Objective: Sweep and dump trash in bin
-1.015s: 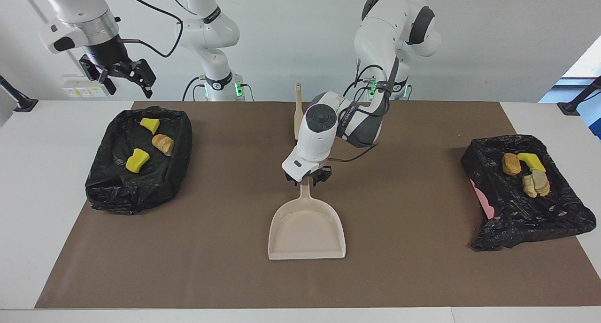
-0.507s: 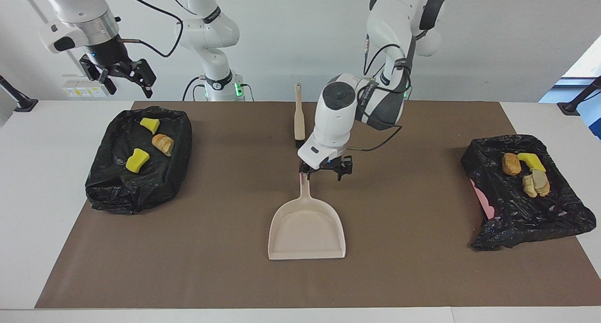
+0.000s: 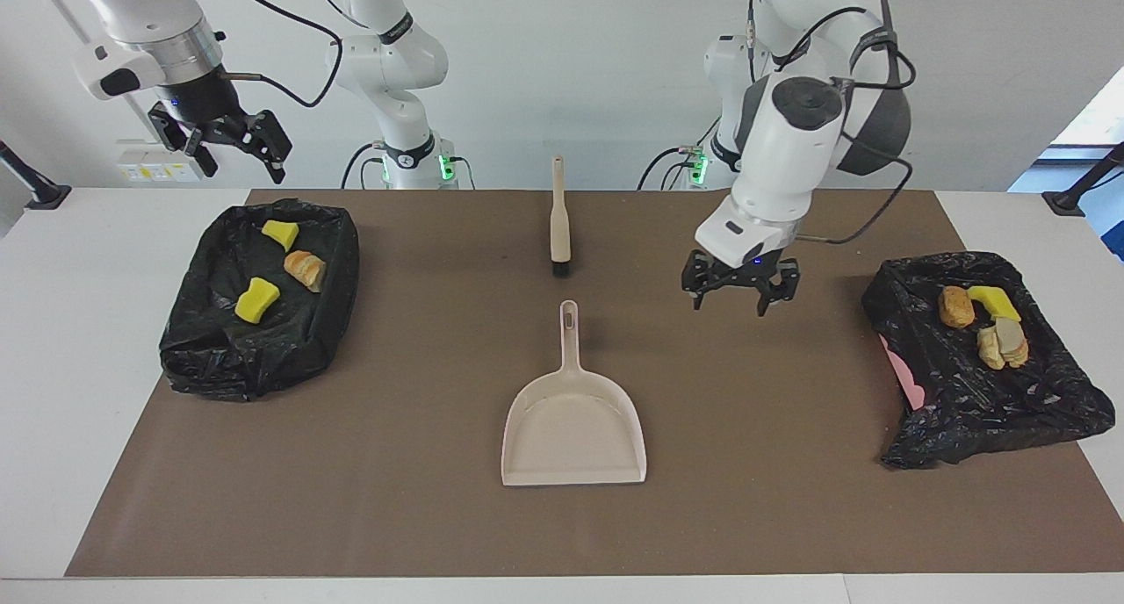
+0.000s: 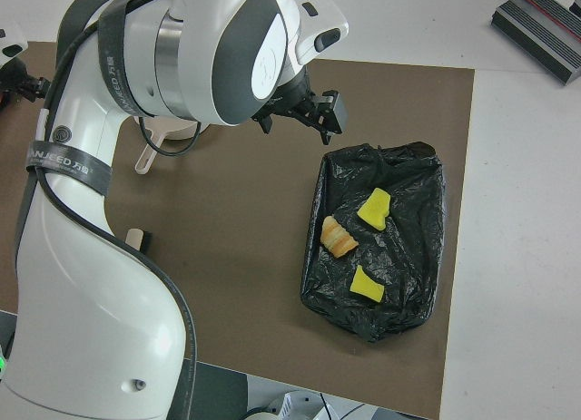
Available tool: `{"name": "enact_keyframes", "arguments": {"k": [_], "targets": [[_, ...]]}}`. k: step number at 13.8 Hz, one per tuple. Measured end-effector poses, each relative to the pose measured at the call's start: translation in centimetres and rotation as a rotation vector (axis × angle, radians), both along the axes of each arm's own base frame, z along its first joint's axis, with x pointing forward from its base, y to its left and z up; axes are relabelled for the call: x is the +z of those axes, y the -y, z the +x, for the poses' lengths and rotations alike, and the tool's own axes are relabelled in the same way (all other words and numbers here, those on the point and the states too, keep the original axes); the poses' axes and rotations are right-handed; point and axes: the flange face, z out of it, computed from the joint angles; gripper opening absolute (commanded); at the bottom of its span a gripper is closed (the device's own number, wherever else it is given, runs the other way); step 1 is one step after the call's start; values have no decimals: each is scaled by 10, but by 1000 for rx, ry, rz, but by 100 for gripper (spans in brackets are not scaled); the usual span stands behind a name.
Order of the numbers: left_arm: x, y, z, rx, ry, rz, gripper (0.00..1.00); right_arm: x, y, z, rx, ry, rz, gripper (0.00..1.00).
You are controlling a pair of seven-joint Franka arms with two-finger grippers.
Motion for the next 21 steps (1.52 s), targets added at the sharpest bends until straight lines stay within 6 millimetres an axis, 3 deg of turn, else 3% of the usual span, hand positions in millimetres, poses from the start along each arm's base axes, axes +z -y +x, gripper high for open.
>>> {"name": "enact_keyframes", "arguments": {"k": [5, 9, 12, 21], "targets": [[91, -99, -33, 3, -16, -15, 100, 0, 0, 0, 0, 0, 0, 100], [155, -141, -57, 57, -64, -78, 100, 0, -1, 0, 2, 0, 1, 100], [168, -141, -60, 52, -47, -80, 100, 0, -7, 1, 12, 0, 2, 100], [162, -150, -71, 37, -69, -34, 100, 0, -8, 1, 15, 0, 3, 100]]}}
